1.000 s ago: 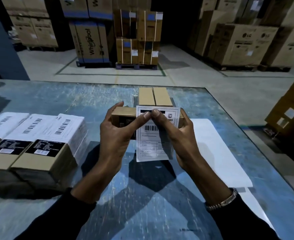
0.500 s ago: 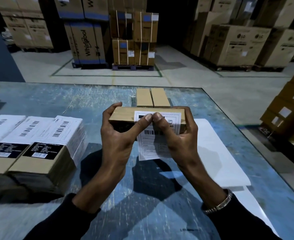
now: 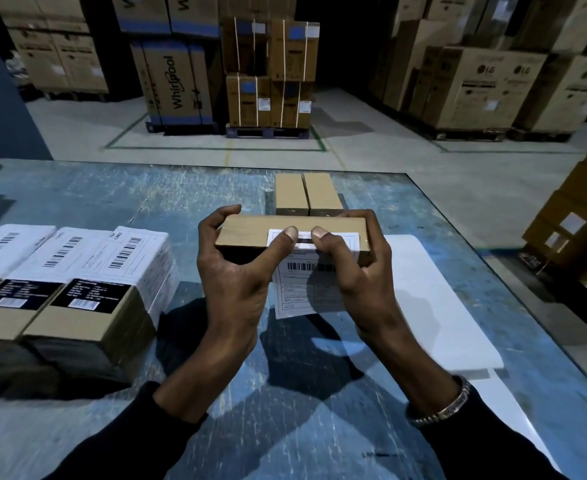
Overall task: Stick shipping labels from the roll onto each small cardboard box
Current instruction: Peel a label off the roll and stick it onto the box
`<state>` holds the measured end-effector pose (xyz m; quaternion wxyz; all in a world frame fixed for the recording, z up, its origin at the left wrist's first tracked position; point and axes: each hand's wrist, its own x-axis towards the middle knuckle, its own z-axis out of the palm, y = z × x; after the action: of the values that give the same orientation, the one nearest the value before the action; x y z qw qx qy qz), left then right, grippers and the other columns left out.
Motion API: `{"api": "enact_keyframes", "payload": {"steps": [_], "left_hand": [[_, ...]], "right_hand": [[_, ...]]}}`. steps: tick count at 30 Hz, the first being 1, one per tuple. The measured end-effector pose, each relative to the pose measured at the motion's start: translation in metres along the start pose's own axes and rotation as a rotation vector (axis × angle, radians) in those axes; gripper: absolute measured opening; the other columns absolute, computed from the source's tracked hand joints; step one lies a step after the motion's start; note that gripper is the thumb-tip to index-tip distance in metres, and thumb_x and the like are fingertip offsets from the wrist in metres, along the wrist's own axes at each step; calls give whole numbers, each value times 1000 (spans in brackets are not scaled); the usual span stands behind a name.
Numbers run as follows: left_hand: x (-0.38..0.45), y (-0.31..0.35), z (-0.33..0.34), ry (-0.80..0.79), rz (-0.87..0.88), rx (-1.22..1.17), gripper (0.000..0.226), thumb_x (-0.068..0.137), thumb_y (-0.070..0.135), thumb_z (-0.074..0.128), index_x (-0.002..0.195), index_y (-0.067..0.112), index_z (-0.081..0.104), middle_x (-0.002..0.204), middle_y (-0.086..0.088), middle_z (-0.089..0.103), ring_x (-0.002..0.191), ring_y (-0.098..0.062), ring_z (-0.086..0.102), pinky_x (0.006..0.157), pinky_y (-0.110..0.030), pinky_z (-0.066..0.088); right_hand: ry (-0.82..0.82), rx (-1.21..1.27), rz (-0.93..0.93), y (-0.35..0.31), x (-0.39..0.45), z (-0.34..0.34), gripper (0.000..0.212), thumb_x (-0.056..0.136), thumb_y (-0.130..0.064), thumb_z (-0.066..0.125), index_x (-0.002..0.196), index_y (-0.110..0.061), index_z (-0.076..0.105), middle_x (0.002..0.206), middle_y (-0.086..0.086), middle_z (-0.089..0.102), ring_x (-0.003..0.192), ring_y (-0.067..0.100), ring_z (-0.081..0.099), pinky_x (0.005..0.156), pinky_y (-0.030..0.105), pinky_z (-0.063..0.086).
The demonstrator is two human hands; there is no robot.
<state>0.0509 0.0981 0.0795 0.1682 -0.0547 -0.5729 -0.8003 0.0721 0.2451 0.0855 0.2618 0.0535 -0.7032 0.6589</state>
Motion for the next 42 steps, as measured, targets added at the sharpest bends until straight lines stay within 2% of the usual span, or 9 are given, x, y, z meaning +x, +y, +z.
{"api": "enact_keyframes", "payload": {"steps": [11,15,18,21,24,30,33,38,42], "left_hand": [[5,3,-2,86,25,55,34,96,30,78,125,24,62,97,11,77,92,-11,75,85,-60,64],[6,6,-3,29,18,118,72,76,57,86,131,23,55,107,7,75,102,-13,75,93,-52,62],[0,7,0,-18,15,177,100,66,58,97,141,23,41,119,7,68,103,-2,72,92,-28,59],[-3,8,4,-50,24,180,100,63,44,94,139,20,35,118,5,65,98,3,71,86,-18,55],[0,6,4,-36,25,133,88,71,40,93,134,19,37,119,1,66,102,-5,72,87,-23,58],[4,-2,-1,25,11,77,43,100,33,73,129,24,43,104,19,74,100,-6,72,98,-55,60],[-1,1,0,13,8,57,66,88,51,79,131,19,41,108,17,73,104,-9,72,95,-51,62],[-9,6,5,-47,79,125,80,78,34,90,133,14,35,115,5,65,100,-3,72,87,-23,57],[-6,1,4,12,95,108,56,95,29,81,131,19,40,111,11,71,102,-6,73,95,-43,61]], "right_hand": [[-69,112,40,0,-2,1,37,105,-38,31,118,-14,56,96,-2,74,87,14,70,69,22,50],[-37,21,-40,-4,-8,4,43,106,-56,42,120,-19,58,111,3,74,101,18,72,80,28,56],[-34,5,-95,-7,-9,4,26,106,-33,63,124,-14,58,114,0,70,102,9,72,78,19,55],[-19,-12,-111,-3,-9,3,20,104,-27,59,121,-16,59,112,0,72,102,17,72,80,29,58],[-14,9,-100,0,-8,2,19,104,-31,49,118,-21,57,112,7,74,100,29,72,79,43,59],[-30,40,-47,-4,-9,4,41,109,-42,25,117,-20,58,109,3,75,98,19,73,73,29,55],[-33,-58,-87,-6,-10,4,42,105,-59,39,114,-24,59,103,-2,73,96,16,71,78,35,58],[10,-31,-155,-5,-10,0,24,99,-25,71,114,-10,58,101,0,72,93,14,73,74,23,57],[18,-92,-177,-1,-9,-1,16,103,-26,55,115,-15,57,107,2,69,98,15,68,79,23,51]]}}
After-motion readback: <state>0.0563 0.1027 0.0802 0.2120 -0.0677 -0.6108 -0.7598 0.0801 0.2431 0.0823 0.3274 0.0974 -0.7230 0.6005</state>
